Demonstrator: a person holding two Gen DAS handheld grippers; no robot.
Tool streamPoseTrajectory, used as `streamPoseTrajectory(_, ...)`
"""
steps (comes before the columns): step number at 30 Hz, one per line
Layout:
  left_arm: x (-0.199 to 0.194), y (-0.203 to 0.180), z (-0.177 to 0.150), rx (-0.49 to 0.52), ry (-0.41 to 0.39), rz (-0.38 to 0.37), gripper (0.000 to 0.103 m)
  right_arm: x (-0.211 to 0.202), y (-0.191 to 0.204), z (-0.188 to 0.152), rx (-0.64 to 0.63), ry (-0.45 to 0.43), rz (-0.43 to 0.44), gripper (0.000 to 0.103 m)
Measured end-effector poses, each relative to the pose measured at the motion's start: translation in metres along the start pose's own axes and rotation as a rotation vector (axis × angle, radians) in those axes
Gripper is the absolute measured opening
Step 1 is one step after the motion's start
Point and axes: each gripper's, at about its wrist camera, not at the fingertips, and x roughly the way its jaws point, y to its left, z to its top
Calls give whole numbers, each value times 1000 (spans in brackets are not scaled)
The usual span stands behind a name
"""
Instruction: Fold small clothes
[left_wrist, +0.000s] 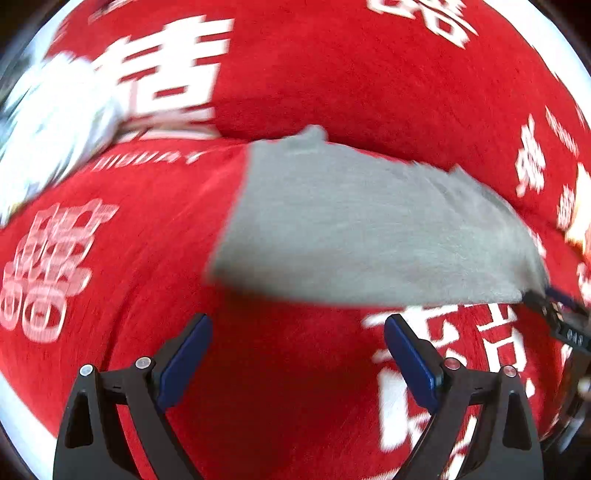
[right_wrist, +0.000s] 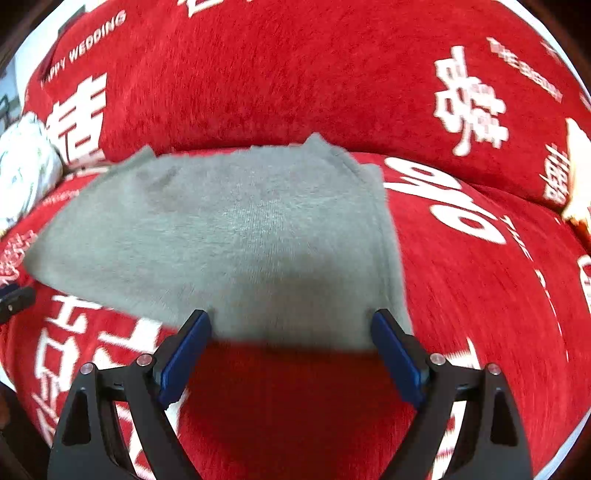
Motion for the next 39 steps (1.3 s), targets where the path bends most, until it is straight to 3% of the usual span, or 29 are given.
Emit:
streamPoseTrajectory(3,1,29,-17,-167,43,-102,95,-20,8,-11,28,-36,6,91)
streamPoseTrajectory(5,-3,35,-19,-214,2,-162,95,-27,15,-15,33,-48,15,91)
streamPoseTrajectory(11,28,42,18,-385,-12,-307,95,-30,46,-21,-6,-36,38,91)
streamPoseTrajectory(17,55,33,48,-377,-22,-278,92,-43,60,-7,-54,-63,2,91)
streamPoseTrajectory(19,58,31,51,-355,-18,-254,76,-40,64,6,-68,-60,-5,91)
streamPoseTrajectory(21,59,33,51,-352,-15,-252,53,-35,71,26,-74,-55,-2,91)
streamPoseTrajectory(23,64,41,51,-378,-1,-270,42,-29,80,45,-66,-52,17,91)
streamPoseTrajectory(30,65,52,47,-388,0,-319,34,21,151,121,-115,21,101,91)
streamPoseTrajectory(39,64,57,51,-382,10,-331,33,120,259,161,-205,213,175,91)
